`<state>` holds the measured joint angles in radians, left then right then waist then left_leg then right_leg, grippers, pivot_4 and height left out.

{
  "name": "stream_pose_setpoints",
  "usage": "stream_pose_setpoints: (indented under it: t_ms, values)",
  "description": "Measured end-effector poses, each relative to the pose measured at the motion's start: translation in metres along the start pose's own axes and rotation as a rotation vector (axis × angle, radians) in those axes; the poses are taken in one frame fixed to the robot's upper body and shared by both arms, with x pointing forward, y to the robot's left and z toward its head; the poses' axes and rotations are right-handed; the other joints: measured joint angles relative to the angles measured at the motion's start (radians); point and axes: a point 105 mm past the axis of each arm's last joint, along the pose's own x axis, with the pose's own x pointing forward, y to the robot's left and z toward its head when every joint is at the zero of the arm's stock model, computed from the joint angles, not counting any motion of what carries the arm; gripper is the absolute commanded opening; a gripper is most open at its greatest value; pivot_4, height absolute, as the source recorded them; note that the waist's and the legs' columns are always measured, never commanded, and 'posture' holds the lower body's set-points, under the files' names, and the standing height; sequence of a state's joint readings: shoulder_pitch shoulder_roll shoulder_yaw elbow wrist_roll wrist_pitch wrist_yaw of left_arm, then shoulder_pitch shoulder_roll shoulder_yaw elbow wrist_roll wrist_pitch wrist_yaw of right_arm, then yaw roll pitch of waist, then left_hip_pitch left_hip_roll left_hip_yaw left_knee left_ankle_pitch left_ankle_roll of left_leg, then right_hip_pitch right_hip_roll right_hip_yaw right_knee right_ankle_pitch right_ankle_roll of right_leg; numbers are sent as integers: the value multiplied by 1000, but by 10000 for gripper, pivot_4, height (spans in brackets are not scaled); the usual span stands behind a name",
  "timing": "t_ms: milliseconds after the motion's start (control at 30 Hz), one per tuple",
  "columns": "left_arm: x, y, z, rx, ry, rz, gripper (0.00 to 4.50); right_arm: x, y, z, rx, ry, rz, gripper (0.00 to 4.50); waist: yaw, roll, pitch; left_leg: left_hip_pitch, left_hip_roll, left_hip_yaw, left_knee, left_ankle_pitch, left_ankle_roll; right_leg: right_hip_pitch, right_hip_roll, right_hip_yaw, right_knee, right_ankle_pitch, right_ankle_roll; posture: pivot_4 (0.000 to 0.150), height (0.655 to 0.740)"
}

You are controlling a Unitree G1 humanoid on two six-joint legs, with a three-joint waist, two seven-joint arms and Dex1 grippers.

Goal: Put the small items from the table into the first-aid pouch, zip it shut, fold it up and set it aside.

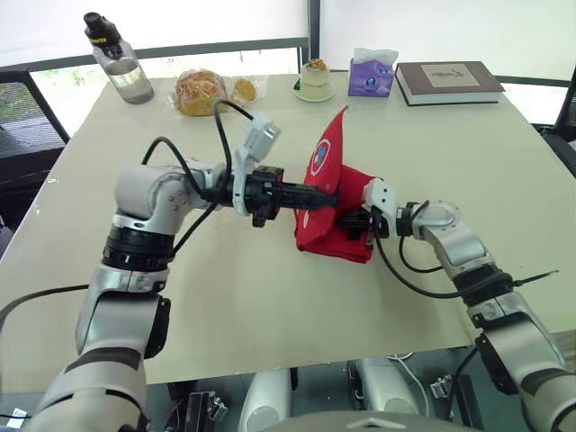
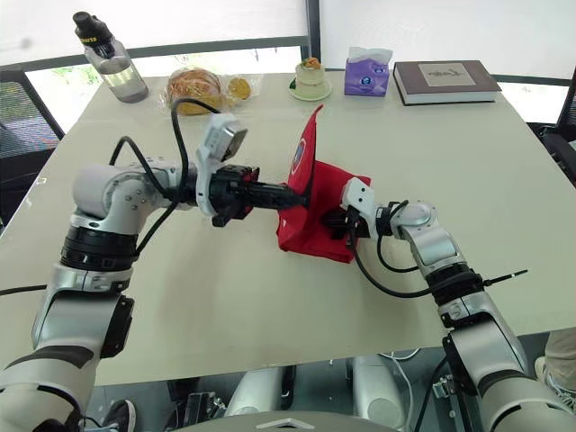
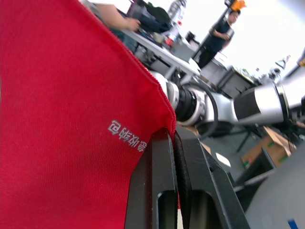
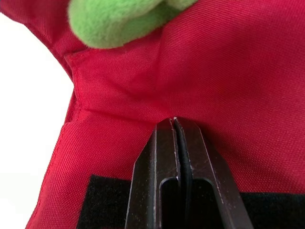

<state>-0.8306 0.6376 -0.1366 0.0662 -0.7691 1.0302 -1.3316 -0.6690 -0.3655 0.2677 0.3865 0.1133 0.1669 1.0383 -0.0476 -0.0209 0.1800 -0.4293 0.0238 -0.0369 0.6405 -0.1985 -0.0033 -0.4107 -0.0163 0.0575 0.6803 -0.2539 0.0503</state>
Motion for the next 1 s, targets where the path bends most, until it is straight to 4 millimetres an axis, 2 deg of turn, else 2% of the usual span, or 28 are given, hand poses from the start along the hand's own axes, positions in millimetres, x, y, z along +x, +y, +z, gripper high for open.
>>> stream_pose_setpoints:
  t_ms: [67,267,367,467,533,633,867,1000]
  values:
    - [3,4,-7,16,22,2,0,-1,0,-1,6,-3,-17,860,3,0,0,0,0,0,0,0,0,0,0,0,0,0,0,1500,7400]
    - [2,13,-10,31,14,12,0,-1,-2,1,57,-47,-66,860,4,0,0,-1,0,0,0,0,0,0,0,0,0,0,0,1500,7400]
    - [4,16,-11,13,-9,-9,0,-4,-6,4,160,-153,-130,860,6,0,0,-2,0,0,0,0,0,0,0,0,0,0,0,1500,7400]
    - [6,18,-10,12,-13,-16,0,-9,-7,6,170,-184,-146,860,6,1,1,-2,-1,0,1,0,0,-1,0,0,-1,0,0,1500,7400]
    - [10,19,-8,18,-20,-31,0,-20,-7,15,165,-248,-172,860,8,1,1,-2,-1,-1,0,0,0,0,-1,-1,-1,0,0,1500,7400]
    - [14,19,-8,18,-25,-48,0,-36,-5,18,168,-286,-203,860,11,1,1,-2,-1,-1,0,0,0,0,-1,-1,-1,0,0,1500,7400]
    - [26,33,-14,3,-27,-43,0,-102,15,-8,189,-185,-318,860,12,1,1,-2,-1,-1,1,0,0,0,-1,0,-1,0,0,1500,7400]
    - [37,45,-20,-2,-21,-15,0,-133,24,-11,194,-153,-372,860,12,1,1,-2,-1,0,1,0,0,0,0,0,-1,0,1,1500,7400]
